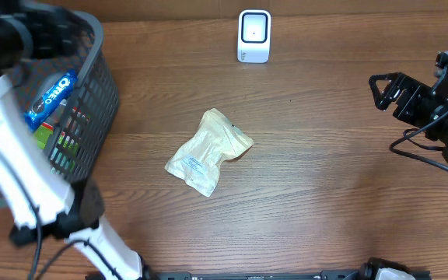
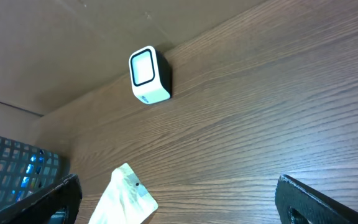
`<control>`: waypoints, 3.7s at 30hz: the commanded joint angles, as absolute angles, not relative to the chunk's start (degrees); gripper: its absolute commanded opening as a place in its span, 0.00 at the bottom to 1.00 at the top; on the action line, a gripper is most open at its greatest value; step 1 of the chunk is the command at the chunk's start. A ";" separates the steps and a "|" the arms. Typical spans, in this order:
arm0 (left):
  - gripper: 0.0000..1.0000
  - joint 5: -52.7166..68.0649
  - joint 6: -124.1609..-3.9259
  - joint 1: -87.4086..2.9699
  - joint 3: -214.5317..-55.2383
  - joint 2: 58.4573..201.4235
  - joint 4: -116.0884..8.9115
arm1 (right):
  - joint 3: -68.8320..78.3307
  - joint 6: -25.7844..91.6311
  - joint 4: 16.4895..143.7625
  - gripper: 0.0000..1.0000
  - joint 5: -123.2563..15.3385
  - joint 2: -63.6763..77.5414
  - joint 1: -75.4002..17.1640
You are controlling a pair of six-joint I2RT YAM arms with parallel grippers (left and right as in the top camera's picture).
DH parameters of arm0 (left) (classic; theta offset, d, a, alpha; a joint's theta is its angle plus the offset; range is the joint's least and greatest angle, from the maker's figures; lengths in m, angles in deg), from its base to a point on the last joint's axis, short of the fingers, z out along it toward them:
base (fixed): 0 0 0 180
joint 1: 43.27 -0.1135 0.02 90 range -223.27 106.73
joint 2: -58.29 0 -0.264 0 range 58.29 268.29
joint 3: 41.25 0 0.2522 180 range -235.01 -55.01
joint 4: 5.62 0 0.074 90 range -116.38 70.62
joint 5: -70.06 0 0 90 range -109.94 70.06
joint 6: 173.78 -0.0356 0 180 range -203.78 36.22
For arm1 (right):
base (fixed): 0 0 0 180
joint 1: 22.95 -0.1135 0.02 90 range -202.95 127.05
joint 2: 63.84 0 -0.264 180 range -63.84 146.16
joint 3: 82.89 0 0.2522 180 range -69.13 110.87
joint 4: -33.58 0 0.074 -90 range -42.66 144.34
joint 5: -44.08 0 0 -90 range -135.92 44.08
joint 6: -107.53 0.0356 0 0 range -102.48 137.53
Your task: Scan the item barcode
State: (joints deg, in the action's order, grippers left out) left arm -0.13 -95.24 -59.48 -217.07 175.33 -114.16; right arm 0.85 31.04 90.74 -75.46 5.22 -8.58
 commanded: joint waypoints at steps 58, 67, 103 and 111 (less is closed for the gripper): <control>1.00 -24.30 -79.79 -73.92 -222.44 179.85 -116.20 | 2.57 31.07 91.81 1.00 -75.17 5.65 -9.06; 0.93 -9.66 -78.61 -84.68 -220.87 191.54 -116.20 | 2.57 31.07 92.86 1.00 -75.15 10.31 -13.17; 1.00 -24.89 -71.49 -69.66 -186.42 165.32 -116.20 | 2.57 31.02 90.74 1.00 -75.11 12.36 -15.84; 0.99 -30.44 -67.77 -69.25 -165.73 150.50 -106.25 | 2.57 30.80 90.54 1.00 -75.13 12.80 -15.84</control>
State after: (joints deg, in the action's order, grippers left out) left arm -25.99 -70.70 -68.94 -170.36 155.57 -108.26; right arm 0.87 31.00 90.89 -75.46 12.78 -15.53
